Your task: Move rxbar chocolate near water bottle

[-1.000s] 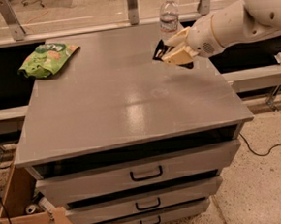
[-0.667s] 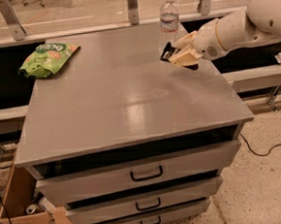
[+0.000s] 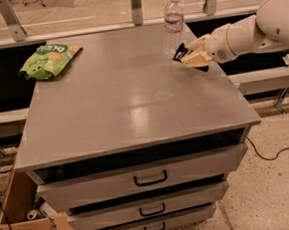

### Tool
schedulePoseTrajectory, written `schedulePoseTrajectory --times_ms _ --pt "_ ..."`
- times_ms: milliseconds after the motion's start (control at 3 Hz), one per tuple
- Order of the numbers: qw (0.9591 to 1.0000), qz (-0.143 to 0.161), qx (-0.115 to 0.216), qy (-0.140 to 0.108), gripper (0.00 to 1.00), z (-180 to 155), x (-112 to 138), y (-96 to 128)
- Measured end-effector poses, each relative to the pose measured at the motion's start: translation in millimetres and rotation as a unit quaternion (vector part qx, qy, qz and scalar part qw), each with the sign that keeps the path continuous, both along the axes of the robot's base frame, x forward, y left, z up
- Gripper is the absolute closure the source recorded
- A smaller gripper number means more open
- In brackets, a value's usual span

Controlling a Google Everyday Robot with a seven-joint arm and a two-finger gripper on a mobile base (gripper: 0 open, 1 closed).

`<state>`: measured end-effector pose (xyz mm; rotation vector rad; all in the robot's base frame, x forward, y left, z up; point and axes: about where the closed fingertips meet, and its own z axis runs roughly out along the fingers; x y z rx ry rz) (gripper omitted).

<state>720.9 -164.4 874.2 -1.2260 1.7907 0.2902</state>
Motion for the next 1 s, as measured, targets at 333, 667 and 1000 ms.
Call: schedulePoseTrajectory --times_ms 333,667,1000 --pt "0.9998 -0.015 0.007 -0.006 0.81 -4.5 12.5 -5.4" --pt "0.9997 -0.024 0.007 -0.007 0.59 -9.0 21.8 -7.2" --pt "0.9994 -0.032 0.006 -0.008 0.28 -12.8 28.0 -11.4"
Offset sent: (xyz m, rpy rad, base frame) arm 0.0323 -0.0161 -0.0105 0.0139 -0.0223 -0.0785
